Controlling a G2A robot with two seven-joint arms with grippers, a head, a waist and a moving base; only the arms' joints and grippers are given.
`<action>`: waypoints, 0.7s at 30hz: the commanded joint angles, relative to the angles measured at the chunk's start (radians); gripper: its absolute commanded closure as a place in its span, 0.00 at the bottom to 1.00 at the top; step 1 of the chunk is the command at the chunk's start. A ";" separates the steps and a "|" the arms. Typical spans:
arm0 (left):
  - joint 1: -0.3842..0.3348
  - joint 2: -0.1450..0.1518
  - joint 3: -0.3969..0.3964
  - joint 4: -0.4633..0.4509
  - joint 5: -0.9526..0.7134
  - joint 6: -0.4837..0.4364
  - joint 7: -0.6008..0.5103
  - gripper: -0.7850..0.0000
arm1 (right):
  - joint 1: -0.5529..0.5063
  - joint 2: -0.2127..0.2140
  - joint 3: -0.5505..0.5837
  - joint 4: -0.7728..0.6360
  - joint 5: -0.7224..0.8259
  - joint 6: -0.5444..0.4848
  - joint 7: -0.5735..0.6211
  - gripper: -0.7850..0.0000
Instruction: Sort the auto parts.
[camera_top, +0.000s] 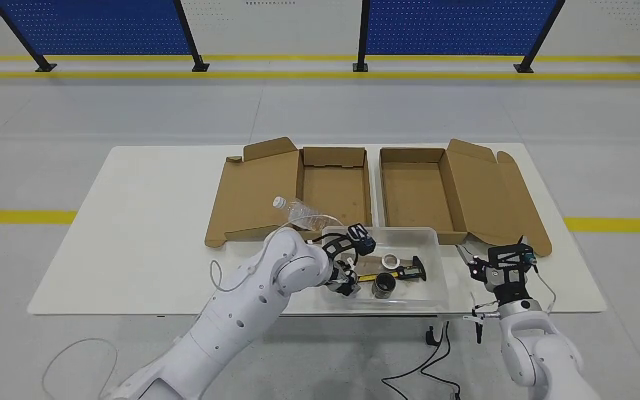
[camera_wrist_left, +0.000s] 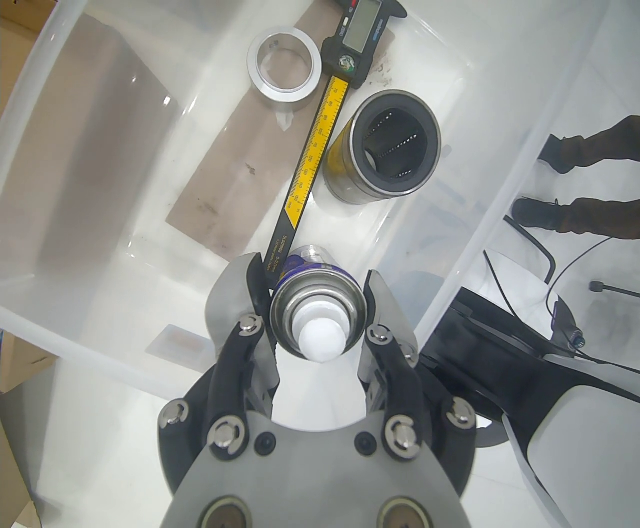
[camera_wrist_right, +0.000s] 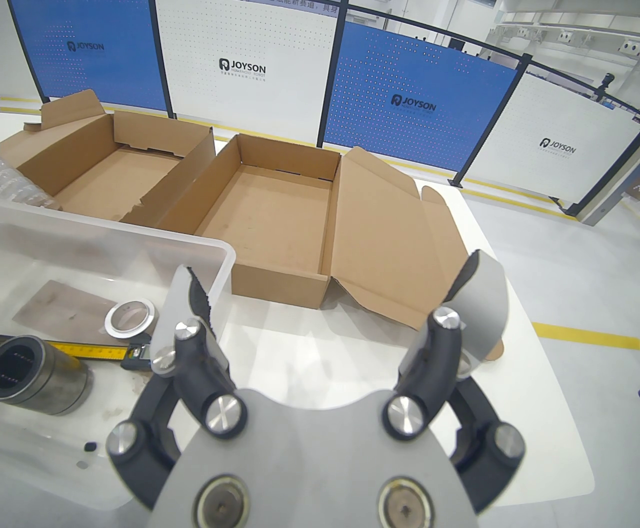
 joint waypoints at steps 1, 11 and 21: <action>0.001 0.002 -0.002 -0.009 0.003 0.002 0.000 1.00 | 0.000 0.000 0.000 0.000 0.000 0.000 0.000 0.00; 0.015 0.018 -0.039 -0.114 0.007 0.007 0.006 1.00 | 0.000 0.000 0.000 0.000 0.000 0.000 0.000 0.00; 0.040 0.040 -0.099 -0.280 -0.014 -0.007 -0.007 1.00 | 0.000 0.000 0.000 0.000 0.000 0.000 0.000 0.00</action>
